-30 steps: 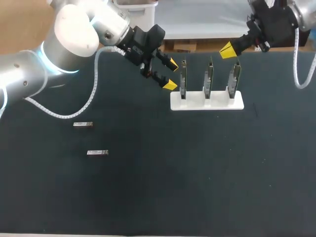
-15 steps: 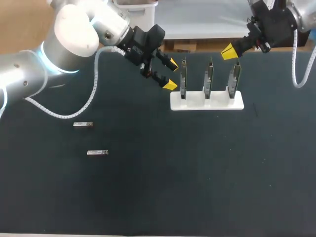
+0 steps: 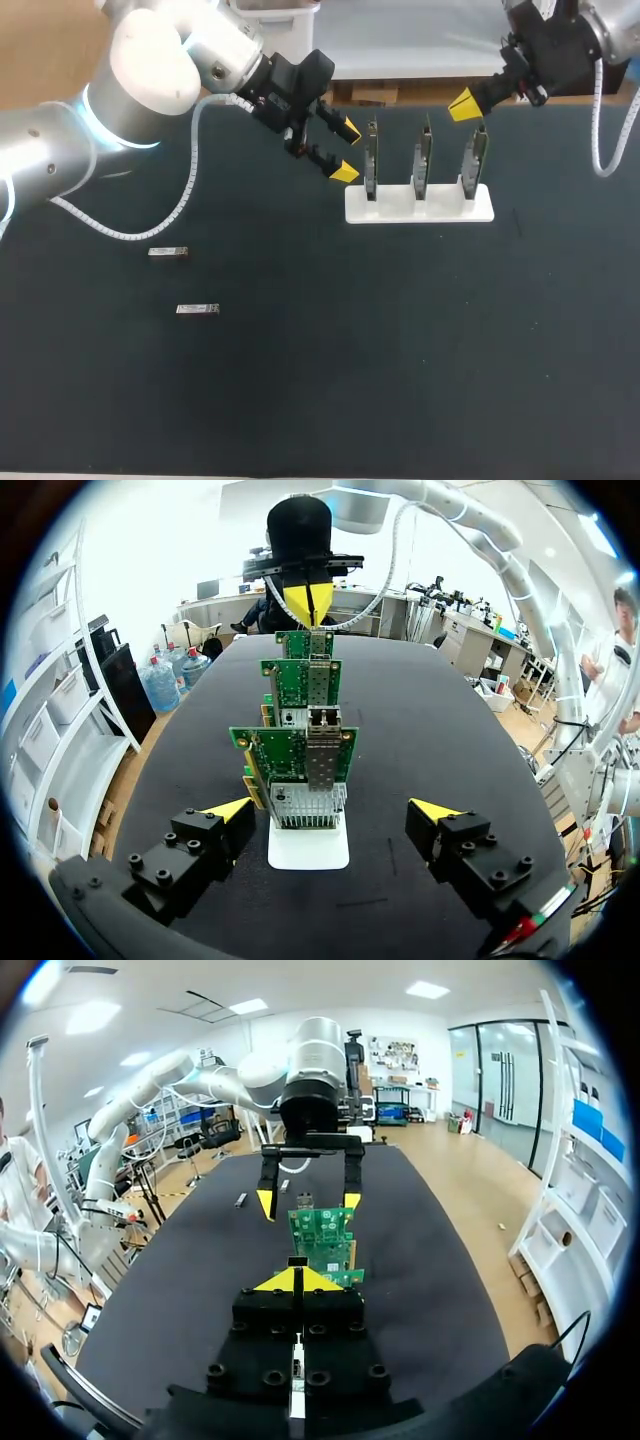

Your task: Pick up the optical module with the left hand, and insert it into the network port with the right hand.

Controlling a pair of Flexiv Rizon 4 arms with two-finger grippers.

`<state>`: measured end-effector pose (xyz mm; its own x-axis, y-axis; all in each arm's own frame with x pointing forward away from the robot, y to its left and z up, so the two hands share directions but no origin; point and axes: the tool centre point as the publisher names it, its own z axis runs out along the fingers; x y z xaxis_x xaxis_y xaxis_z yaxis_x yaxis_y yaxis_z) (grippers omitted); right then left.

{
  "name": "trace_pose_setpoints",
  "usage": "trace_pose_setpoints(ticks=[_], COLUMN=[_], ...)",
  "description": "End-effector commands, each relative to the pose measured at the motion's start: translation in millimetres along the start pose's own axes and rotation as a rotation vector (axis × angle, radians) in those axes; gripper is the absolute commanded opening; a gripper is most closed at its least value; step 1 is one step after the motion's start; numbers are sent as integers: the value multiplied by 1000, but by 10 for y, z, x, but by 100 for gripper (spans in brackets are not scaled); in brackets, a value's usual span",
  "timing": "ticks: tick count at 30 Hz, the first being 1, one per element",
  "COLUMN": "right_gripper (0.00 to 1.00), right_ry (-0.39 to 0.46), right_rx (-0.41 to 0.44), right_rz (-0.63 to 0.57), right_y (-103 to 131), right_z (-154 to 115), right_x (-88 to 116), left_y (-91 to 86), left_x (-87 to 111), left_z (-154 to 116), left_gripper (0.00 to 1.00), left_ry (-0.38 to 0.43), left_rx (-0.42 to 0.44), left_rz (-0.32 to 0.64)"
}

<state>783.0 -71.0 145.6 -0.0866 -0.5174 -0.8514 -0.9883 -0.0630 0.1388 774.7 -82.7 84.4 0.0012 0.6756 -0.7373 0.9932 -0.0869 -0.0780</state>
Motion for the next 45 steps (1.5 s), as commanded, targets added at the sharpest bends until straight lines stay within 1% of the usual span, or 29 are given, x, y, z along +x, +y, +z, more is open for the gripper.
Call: trace_pose_setpoints(ticks=[1,4,5,6,20,24,27,31,35,39,45], right_gripper=[0,0,38,100,100,100,100,100,100,100,100], right_ry=[0,2,7,14,14,14,14,14,14,14,14], right_rx=[17,19,22,34,34,34,34,34,34,34,34], right_rz=[6,7,6,8,8,8,8,8,8,8,8], right_y=[72,87,92,94,94,94,94,94,94,94,94], right_z=[20,28,31,35,35,35,35,35,35,35,35], right_x=[13,16,16,18,18,18,18,18,18,18,18], left_y=[16,16,16,16,16,-53,-130,-272,-448,-631,-883], left_x=[-11,-11,-11,-11,-11,-10,26,129,303,516,821], left_z=[-2,-2,-2,-2,-2,-74,-174,-330,-505,-691,-902], left_gripper=[100,100,100,100,100,100,100,100,100,100,100], left_ry=[5,5,5,5,5,65,112,180,261,312,453], left_rx=[3,3,3,3,3,-8,-24,-46,-72,-95,-129], left_rz=[-3,-3,-3,-3,-3,23,38,40,33,-13,-34])
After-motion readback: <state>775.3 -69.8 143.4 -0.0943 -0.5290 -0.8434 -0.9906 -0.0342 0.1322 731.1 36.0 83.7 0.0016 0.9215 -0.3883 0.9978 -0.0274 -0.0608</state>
